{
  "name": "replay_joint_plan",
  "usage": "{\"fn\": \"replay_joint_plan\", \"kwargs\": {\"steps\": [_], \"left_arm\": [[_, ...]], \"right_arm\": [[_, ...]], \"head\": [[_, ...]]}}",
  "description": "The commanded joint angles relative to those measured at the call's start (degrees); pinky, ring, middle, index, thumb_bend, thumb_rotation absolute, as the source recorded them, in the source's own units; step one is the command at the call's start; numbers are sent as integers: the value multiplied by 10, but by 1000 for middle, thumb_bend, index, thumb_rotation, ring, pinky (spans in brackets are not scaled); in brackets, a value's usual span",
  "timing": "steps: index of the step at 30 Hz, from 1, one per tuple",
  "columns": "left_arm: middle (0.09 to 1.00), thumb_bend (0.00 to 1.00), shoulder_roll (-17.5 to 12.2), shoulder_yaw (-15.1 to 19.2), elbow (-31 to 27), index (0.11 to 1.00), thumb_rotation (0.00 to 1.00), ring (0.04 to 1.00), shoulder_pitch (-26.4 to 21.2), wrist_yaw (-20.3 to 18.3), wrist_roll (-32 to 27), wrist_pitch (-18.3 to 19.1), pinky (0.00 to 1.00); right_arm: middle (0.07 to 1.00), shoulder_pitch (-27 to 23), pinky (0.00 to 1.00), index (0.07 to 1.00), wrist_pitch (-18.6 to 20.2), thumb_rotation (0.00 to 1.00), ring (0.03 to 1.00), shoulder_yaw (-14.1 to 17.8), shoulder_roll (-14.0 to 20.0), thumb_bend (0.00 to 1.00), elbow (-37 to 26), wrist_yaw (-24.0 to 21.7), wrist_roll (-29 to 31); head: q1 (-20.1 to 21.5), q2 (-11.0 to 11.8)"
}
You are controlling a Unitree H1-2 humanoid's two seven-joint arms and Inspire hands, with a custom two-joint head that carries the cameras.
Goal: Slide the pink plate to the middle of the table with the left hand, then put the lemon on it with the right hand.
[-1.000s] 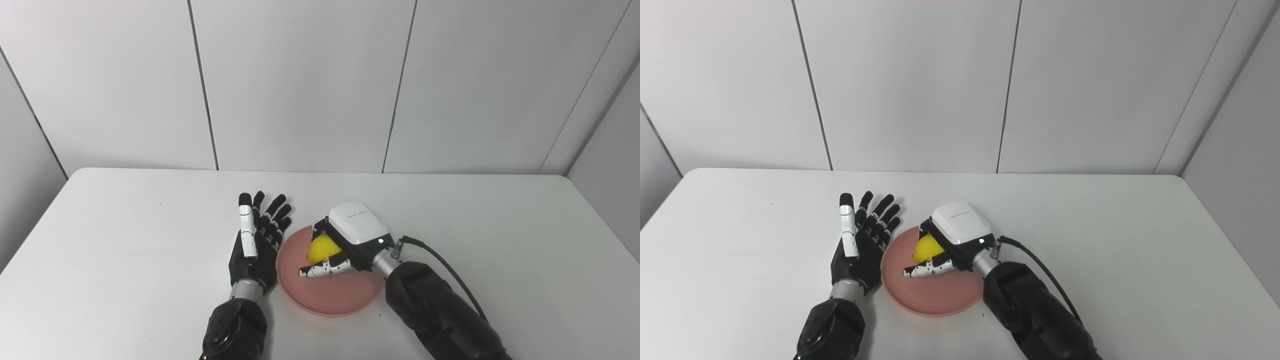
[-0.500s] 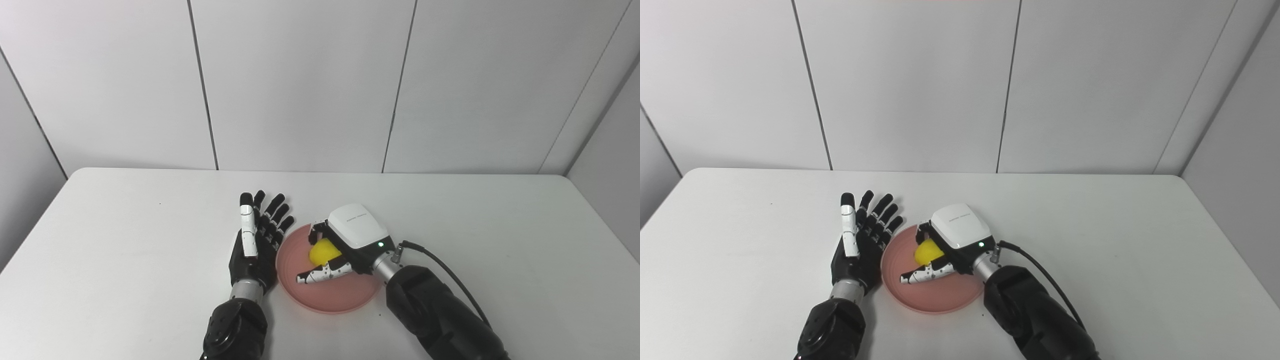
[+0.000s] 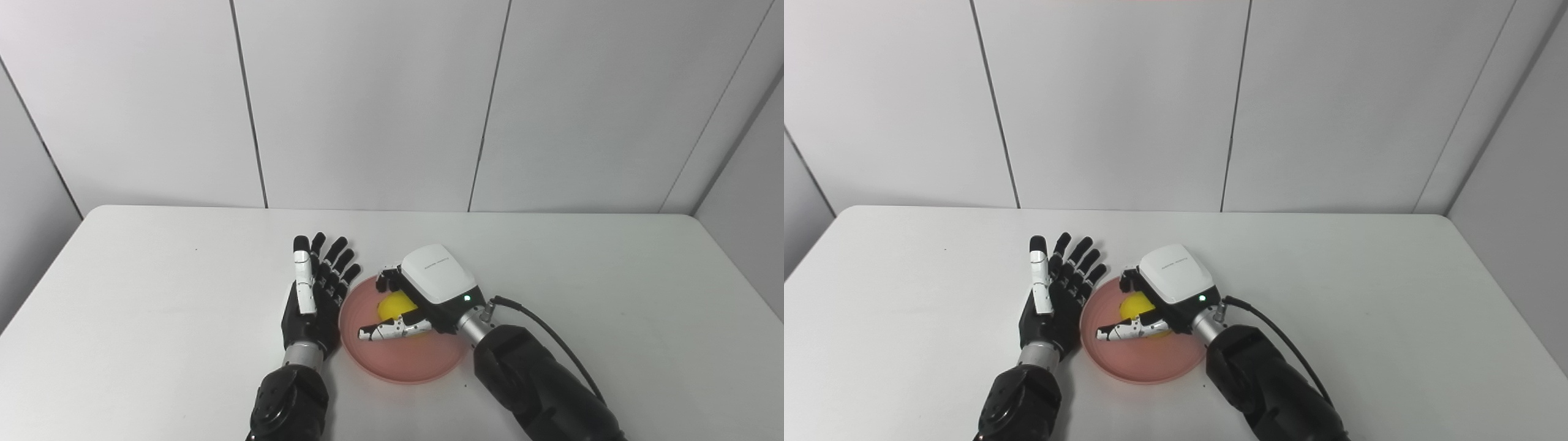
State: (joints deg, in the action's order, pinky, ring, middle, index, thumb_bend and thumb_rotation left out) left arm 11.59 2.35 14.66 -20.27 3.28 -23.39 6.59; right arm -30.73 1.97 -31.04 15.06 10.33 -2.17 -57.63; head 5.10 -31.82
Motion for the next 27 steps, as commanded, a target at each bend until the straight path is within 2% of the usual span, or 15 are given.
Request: {"fn": "replay_joint_plan", "kwargs": {"steps": [1, 7, 10, 11, 13, 17, 20, 23, 27], "left_arm": [[951, 788, 41, 5, 25, 968, 875, 940, 25, 14, 0, 18, 896], [922, 772, 43, 7, 24, 979, 882, 919, 25, 16, -1, 15, 894], [897, 759, 44, 9, 23, 968, 886, 893, 26, 15, -5, 13, 877], [863, 757, 46, 11, 22, 961, 870, 869, 26, 16, -8, 13, 872], [852, 754, 47, 12, 18, 959, 869, 862, 27, 17, -10, 16, 876], [856, 764, 44, 10, 16, 965, 881, 874, 28, 17, -6, 19, 905], [853, 768, 43, 9, 16, 961, 880, 877, 27, 19, -3, 18, 921], [855, 758, 40, 4, 18, 953, 889, 896, 26, 21, 10, 9, 950], [876, 762, 24, -14, 28, 950, 872, 903, 25, 10, 49, -37, 927]], "right_arm": [[576, -17, 448, 577, -22, 1000, 500, 11, 3, 858, -33, 13, 3], [586, -11, 498, 566, -41, 940, 529, 27, 3, 807, -68, 25, 25], [564, -9, 440, 554, -53, 922, 490, 39, 4, 785, -81, 49, 27], [560, -9, 413, 553, -60, 934, 476, 43, 4, 769, -82, 61, 28], [569, -9, 407, 566, -70, 963, 487, 51, 6, 756, -81, 77, 32], [615, -9, 474, 626, -77, 1000, 555, 69, 6, 737, -78, 76, 50], [623, -3, 480, 643, -77, 1000, 561, 95, -5, 743, -69, 75, 95], [706, 11, 605, 695, -73, 1000, 679, 135, -28, 761, -57, 76, 165], [751, 29, 634, 736, -68, 1000, 730, 191, -60, 731, -40, 76, 253]], "head": [[-1, -1], [-1, -1], [-2, -2], [-2, -2], [-2, -2], [-1, -2], [-2, -3], [-2, -3], [-2, -3]]}}
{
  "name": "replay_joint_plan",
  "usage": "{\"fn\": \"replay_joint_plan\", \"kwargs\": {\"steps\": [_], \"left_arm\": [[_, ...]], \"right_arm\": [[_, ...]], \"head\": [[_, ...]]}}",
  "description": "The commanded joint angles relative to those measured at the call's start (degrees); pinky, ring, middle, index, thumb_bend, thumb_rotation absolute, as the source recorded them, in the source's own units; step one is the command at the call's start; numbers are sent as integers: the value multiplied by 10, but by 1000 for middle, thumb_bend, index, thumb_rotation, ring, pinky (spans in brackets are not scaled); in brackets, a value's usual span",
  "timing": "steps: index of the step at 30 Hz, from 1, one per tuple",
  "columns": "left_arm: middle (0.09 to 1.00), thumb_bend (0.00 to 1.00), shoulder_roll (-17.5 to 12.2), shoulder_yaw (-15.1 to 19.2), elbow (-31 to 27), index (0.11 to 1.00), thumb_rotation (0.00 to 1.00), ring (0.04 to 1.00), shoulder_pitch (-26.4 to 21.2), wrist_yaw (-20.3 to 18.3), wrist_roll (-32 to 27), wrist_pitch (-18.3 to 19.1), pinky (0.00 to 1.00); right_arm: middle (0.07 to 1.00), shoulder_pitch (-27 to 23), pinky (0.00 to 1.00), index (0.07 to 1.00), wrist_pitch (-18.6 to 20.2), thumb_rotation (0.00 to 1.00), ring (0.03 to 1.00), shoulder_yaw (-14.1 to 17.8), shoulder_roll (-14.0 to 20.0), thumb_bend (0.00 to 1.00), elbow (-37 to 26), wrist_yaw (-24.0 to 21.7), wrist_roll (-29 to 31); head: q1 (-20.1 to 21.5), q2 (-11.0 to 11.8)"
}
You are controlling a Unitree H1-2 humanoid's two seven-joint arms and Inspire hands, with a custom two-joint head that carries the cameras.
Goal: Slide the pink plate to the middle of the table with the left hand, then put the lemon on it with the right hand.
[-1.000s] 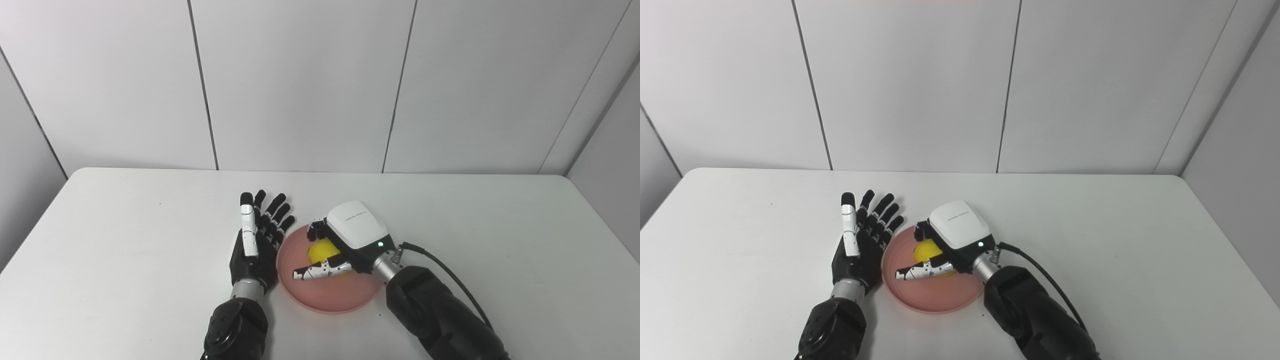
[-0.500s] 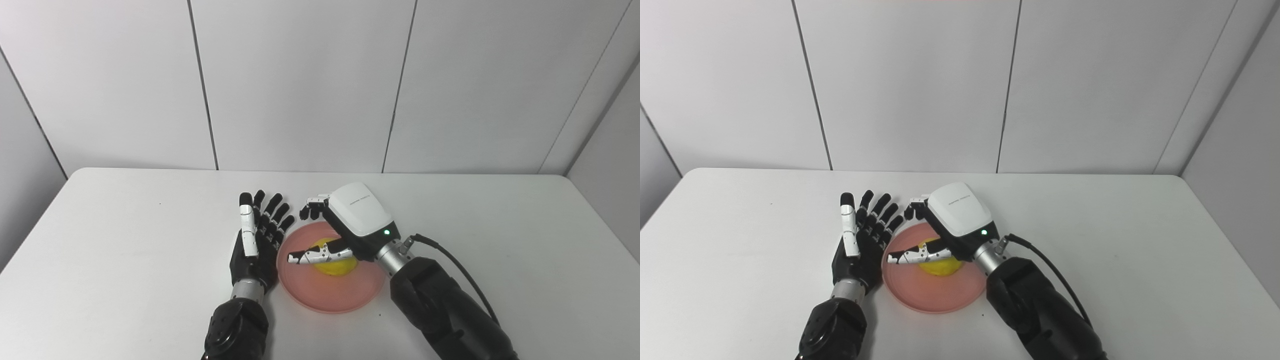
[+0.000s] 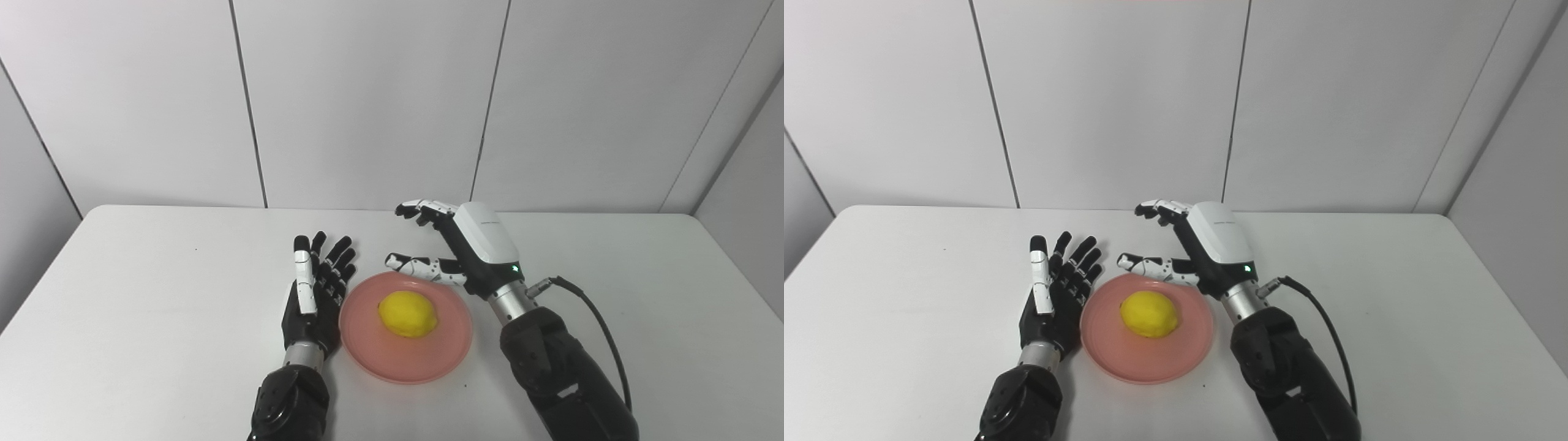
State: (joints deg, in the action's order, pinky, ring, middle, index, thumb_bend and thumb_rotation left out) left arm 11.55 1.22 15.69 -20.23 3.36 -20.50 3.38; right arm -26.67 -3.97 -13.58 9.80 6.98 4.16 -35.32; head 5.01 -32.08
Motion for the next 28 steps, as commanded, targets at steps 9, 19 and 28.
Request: {"fn": "replay_joint_plan", "kwargs": {"steps": [9, 19, 28], "left_arm": [[867, 814, 1, -13, 39, 897, 797, 886, 10, -3, 82, -92, 891], [901, 907, -52, -36, 88, 915, 853, 920, -31, -4, 178, -169, 926], [924, 892, -72, -27, 99, 925, 888, 929, -57, -9, 191, -135, 927]], "right_arm": [[863, 4, 796, 814, -10, 1000, 859, 78, -43, 651, 28, 26, 110], [863, 11, 866, 829, -26, 1000, 866, 113, -66, 726, 73, 27, 191], [890, 18, 957, 867, 29, 1000, 906, 174, -119, 703, 85, 20, 321]], "head": [[-2, -1], [-6, 1], [-12, -5]]}}
